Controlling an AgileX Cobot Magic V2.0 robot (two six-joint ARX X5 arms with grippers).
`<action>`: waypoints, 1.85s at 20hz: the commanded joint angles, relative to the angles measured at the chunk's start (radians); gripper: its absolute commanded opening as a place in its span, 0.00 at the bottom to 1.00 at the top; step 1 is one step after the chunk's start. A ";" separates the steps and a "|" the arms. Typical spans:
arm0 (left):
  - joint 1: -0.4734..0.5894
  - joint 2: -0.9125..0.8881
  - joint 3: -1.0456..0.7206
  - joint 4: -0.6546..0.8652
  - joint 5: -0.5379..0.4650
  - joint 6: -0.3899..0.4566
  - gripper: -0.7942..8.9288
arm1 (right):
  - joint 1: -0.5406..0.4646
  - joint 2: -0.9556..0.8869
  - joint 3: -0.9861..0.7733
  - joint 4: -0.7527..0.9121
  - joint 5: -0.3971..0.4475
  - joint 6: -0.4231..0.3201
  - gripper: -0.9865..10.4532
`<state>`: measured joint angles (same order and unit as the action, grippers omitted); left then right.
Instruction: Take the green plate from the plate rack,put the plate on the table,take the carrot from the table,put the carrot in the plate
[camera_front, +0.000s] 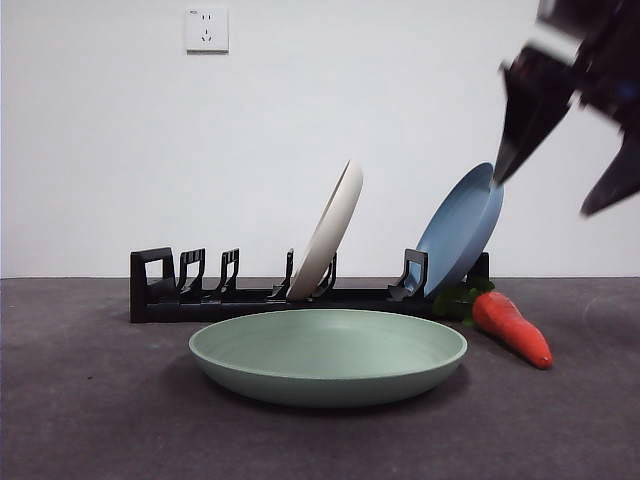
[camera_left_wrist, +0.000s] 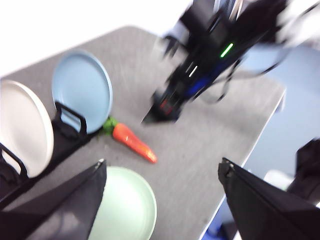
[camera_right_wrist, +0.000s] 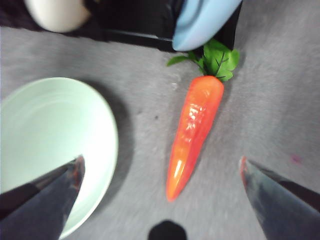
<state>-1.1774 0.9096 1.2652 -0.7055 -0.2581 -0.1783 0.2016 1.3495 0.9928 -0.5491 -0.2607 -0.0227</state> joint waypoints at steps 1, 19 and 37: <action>-0.002 -0.024 0.000 -0.001 0.004 -0.013 0.47 | 0.012 0.092 0.001 0.061 0.005 0.010 0.61; -0.002 -0.034 0.000 -0.037 -0.002 -0.032 0.47 | 0.037 0.439 0.001 0.402 0.113 0.033 0.21; -0.001 -0.029 0.000 -0.082 -0.080 -0.032 0.47 | 0.454 0.280 0.001 0.393 0.100 0.131 0.07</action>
<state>-1.1774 0.8814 1.2652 -0.7868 -0.3340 -0.2035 0.6540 1.6173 0.9989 -0.1562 -0.1627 0.0906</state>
